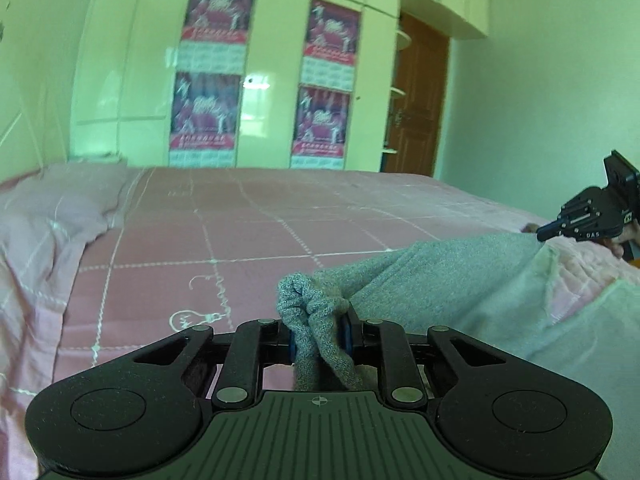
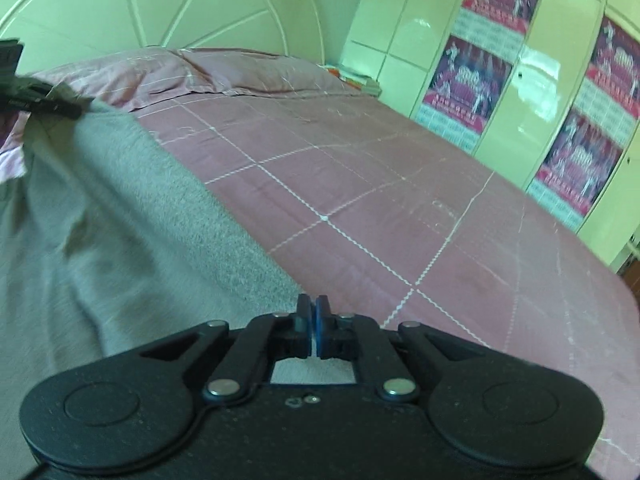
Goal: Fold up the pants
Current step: 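Lift the cuffs with both tools and fold them over toward the waistband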
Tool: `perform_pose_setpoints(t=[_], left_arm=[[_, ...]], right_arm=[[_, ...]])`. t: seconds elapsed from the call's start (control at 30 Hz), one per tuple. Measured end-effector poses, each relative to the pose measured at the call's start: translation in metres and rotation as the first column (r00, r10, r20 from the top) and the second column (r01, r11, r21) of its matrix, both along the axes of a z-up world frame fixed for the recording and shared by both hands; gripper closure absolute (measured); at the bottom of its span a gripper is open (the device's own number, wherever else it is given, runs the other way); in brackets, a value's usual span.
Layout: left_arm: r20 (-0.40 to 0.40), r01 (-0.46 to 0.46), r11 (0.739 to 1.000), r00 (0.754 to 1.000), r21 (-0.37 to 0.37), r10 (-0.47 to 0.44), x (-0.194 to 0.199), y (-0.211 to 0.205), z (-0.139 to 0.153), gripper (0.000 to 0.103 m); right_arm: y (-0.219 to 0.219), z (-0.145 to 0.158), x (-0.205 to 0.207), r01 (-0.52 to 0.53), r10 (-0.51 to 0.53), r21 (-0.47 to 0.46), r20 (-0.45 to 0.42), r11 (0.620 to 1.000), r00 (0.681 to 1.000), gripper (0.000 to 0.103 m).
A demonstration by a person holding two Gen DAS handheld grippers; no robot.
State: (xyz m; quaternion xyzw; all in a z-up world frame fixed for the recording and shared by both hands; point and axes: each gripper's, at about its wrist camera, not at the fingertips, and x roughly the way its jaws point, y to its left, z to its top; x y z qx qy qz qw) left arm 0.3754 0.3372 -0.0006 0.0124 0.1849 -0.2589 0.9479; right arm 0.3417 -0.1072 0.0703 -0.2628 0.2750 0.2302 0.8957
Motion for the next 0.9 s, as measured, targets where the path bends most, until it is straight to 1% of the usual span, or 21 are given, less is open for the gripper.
perform_pose_setpoints(t=[0.07,0.1,0.13,0.17,0.2,0.23,0.27,0.3,0.33,0.37,0.4,0.43,0.47,0.53,0.6,0.67,0.7,0.73,0.8,0.87,0.9], left_arm=[[0.029,0.009,1.0,1.0,0.025,-0.01,-0.027,-0.005,0.004,0.083],[0.041,0.019,0.997,0.999,0.075,-0.022,-0.044,-0.012,0.004,0.082],[0.046,0.017,0.996,0.999,0.092,-0.021,-0.06,-0.016,0.002,0.081],[0.04,0.01,0.997,0.999,0.08,-0.013,-0.075,-0.017,-0.001,0.08],[0.037,-0.006,0.996,0.999,0.087,0.003,-0.089,-0.019,-0.005,0.079],[0.033,-0.036,0.995,0.999,0.095,0.033,-0.102,-0.021,-0.011,0.069],[0.033,-0.062,0.994,0.998,0.09,0.059,-0.116,-0.022,-0.017,0.064],[0.031,-0.076,0.993,0.997,0.092,0.074,-0.127,-0.024,-0.022,0.062],[0.022,-0.098,0.99,0.995,0.097,0.097,-0.139,-0.025,-0.027,0.059],[0.013,-0.132,0.987,0.991,0.094,0.131,-0.15,-0.026,-0.03,0.048],[0.005,-0.166,0.982,0.986,0.089,0.166,-0.159,-0.027,-0.031,0.04],[0.002,-0.193,0.977,0.981,0.091,0.194,-0.168,-0.028,-0.03,0.025],[-0.004,-0.237,0.967,0.971,0.092,0.239,-0.175,-0.028,-0.029,0.016],[-0.06,-0.293,0.953,0.953,0.079,0.298,-0.187,-0.029,-0.025,0.015],[-0.119,-0.356,0.932,0.925,0.073,0.362,-0.192,-0.032,-0.024,0.015],[-0.188,-0.403,0.915,0.898,0.014,0.398,-0.201,-0.036,-0.026,0.015],[-0.23,-0.442,0.897,0.875,-0.017,0.427,-0.204,-0.038,-0.027,0.015],[-0.263,-0.473,0.878,0.857,-0.065,0.442,-0.208,-0.041,-0.028,0.015],[-0.297,-0.504,0.852,0.843,-0.144,0.449,-0.217,-0.05,-0.03,0.018],[-0.336,-0.509,0.828,0.842,-0.237,0.422,-0.221,-0.054,-0.034,0.02],[-0.358,-0.518,0.808,0.837,-0.278,0.413,-0.22,-0.055,-0.037,0.02]], right_arm=[[0.003,0.0,-0.034,-0.006,0.006,-0.017,0.015,1.0,1.0,0.103],[0.005,-0.002,-0.051,-0.013,0.014,-0.043,0.03,0.999,0.999,0.103],[0.007,-0.006,-0.07,-0.018,0.021,-0.067,0.038,0.998,0.999,0.103],[0.007,-0.012,-0.086,-0.016,0.018,-0.074,0.034,0.997,0.999,0.103],[0.009,-0.021,-0.101,-0.015,0.017,-0.083,0.032,0.996,0.999,0.103],[0.01,-0.031,-0.113,-0.012,0.015,-0.098,0.031,0.995,0.999,0.103],[0.012,-0.042,-0.121,-0.005,0.006,-0.117,0.012,0.993,1.0,0.103],[0.014,-0.052,-0.127,0.011,-0.012,-0.136,-0.007,0.991,1.0,0.103],[0.016,-0.06,-0.136,0.032,-0.032,-0.146,0.001,0.989,0.999,0.103],[0.017,-0.063,-0.144,0.053,-0.05,-0.136,0.019,0.989,0.999,0.095],[0.016,-0.063,-0.148,0.067,-0.065,-0.11,0.02,0.992,0.998,0.093],[0.015,-0.06,-0.155,0.088,-0.087,-0.066,0.019,0.994,0.996,0.093],[0.013,-0.057,-0.159,0.109,-0.109,-0.025,0.02,0.994,0.994,0.093],[0.008,-0.05,-0.164,0.139,-0.14,0.036,0.022,0.99,0.99,0.093],[-0.001,-0.045,-0.169,0.171,-0.174,0.108,0.018,0.979,0.985,0.093],[-0.011,-0.043,-0.174,0.205,-0.207,0.177,-0.003,0.963,0.978,0.093],[-0.013,-0.043,-0.175,0.216,-0.218,0.202,-0.009,0.955,0.976,0.093],[-0.016,-0.046,-0.18,0.228,-0.231,0.228,-0.017,0.946,0.973,0.093],[-0.016,-0.049,-0.186,0.241,-0.24,0.25,-0.035,0.938,0.97,0.093],[-0.017,-0.051,-0.195,0.236,-0.236,0.261,-0.031,0.936,0.971,0.093],[-0.018,-0.051,-0.197,0.235,-0.235,0.265,-0.032,0.935,0.971,0.093]])
